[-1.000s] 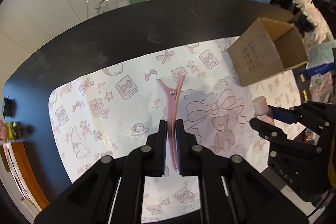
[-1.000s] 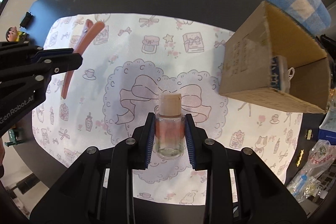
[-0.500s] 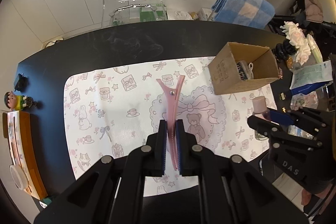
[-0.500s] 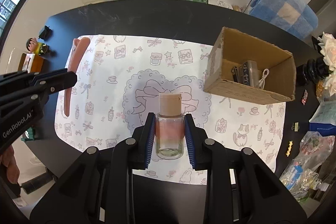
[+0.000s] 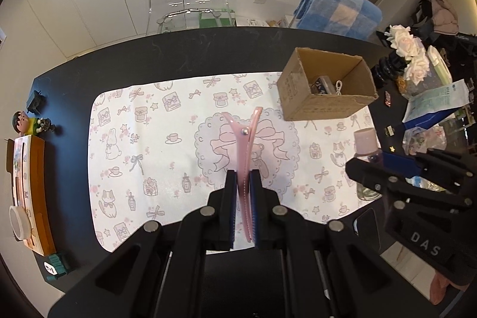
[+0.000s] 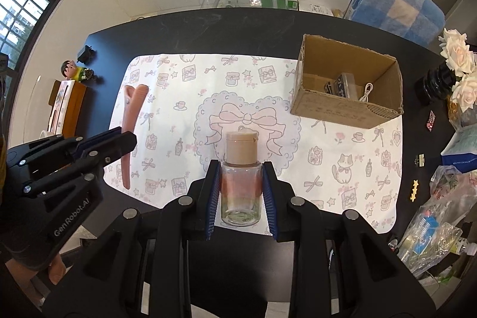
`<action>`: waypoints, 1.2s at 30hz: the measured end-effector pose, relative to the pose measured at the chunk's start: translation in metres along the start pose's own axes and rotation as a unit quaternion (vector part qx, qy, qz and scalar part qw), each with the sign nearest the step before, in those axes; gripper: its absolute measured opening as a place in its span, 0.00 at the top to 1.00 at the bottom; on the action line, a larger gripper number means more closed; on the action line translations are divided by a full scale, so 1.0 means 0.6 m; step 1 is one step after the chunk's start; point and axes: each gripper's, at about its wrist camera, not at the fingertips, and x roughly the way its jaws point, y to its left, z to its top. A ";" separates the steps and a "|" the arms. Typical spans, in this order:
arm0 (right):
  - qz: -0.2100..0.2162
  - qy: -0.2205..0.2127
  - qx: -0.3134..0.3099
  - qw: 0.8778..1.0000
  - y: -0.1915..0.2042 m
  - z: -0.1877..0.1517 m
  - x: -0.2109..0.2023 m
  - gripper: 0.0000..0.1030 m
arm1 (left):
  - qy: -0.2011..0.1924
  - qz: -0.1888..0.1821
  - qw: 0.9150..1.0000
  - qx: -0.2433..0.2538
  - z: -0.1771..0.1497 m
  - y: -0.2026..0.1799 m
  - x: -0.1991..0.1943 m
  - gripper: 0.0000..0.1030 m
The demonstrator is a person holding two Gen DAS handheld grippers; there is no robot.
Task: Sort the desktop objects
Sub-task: 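Carry the hair clip with the left tool while the right tool carries the glass bottle to the box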
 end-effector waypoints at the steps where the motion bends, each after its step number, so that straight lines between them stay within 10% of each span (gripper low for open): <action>1: 0.000 -0.002 0.000 1.000 -0.002 -0.003 -0.002 0.73 | -0.001 0.000 1.000 0.001 0.000 -0.005 0.000 0.92; 36: -0.004 -0.033 0.025 0.999 -0.248 0.070 0.003 0.73 | 0.028 -0.001 0.999 0.025 0.137 -0.213 0.120 0.92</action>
